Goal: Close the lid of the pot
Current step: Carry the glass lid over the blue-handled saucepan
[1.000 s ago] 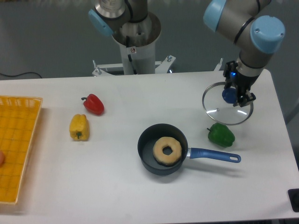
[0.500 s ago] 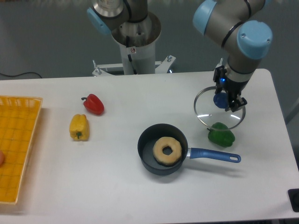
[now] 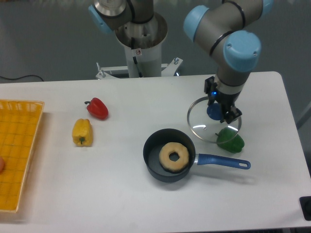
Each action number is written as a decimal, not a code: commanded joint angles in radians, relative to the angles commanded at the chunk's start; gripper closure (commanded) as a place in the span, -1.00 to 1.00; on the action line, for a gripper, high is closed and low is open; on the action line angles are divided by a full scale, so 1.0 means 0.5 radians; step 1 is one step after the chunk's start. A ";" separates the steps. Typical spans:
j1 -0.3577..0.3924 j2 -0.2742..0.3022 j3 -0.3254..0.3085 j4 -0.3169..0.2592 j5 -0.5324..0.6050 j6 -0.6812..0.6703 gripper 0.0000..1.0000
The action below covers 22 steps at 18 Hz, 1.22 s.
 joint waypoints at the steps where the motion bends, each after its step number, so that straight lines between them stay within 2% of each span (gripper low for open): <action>1: -0.028 -0.003 0.000 0.000 0.000 -0.067 -0.22; 8: -0.132 -0.012 -0.046 0.018 -0.021 -0.332 -0.22; 12: -0.157 -0.012 -0.159 0.224 -0.031 -0.399 -0.22; 22: -0.227 -0.031 -0.141 0.239 -0.049 -0.559 -0.22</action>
